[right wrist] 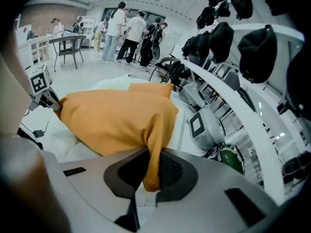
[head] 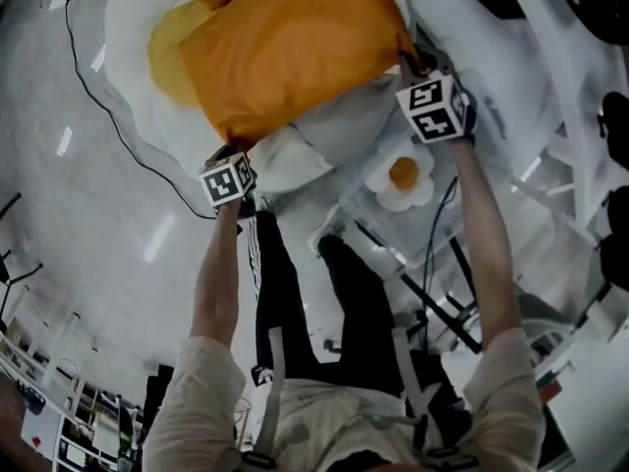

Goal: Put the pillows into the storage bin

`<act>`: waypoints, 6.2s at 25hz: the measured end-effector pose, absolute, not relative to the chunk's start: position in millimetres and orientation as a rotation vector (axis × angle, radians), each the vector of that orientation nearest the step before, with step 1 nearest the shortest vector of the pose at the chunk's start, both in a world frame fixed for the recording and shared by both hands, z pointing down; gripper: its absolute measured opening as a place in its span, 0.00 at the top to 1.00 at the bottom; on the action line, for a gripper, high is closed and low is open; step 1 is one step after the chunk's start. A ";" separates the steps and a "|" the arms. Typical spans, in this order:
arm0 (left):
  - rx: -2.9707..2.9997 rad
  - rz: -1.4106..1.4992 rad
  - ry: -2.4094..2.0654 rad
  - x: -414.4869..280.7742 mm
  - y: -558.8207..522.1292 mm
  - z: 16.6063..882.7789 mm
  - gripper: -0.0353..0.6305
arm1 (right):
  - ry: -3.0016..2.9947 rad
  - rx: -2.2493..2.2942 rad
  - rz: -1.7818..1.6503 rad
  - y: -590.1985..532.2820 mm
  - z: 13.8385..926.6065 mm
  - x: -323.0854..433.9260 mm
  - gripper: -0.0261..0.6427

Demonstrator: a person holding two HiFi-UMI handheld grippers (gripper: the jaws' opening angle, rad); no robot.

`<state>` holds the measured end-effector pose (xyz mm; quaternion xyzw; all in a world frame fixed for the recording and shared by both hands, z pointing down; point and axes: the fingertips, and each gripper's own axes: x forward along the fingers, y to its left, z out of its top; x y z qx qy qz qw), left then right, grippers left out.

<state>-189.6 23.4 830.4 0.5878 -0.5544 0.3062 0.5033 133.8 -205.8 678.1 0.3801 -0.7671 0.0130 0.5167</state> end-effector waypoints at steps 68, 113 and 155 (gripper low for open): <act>3.072 1.395 -0.070 472.4 -32.5 556.5 0.76 | -0.479 2.675 1.405 285.8 578.3 344.4 0.50; 1.947 0.497 -1.720 -232.9 -400.4 638.2 0.60 | -2.148 1.015 0.174 -448.9 605.7 -65.5 0.50; 1.670 0.177 -1.320 -193.2 -349.3 675.2 0.94 | -2.012 1.097 0.280 -405.9 556.0 -40.0 0.90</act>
